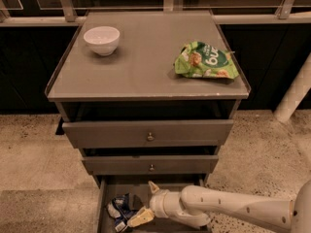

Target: Pick blue chip bag from bottom drawer and place on counter

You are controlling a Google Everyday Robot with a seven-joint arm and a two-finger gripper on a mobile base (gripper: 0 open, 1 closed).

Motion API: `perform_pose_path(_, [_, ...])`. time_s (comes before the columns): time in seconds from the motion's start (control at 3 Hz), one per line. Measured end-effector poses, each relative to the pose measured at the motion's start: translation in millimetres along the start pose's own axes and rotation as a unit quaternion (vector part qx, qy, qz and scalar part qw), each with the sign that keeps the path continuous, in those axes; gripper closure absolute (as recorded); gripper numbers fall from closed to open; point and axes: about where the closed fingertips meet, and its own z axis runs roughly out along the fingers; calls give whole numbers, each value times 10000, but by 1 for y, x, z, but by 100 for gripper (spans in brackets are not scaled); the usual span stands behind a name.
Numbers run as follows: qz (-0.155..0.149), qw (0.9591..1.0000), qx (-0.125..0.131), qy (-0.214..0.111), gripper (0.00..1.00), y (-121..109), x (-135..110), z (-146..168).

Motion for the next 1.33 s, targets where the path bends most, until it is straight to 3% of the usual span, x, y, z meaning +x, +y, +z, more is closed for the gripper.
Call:
perform_pose_path(0.67, [513, 9973, -523, 89, 0, 17, 28, 62])
perform_pose_path(1.0, [685, 9952, -627, 308, 0, 20, 47, 87])
perform_pose_path(1.33, [676, 9951, -645, 321, 0, 21, 48, 89])
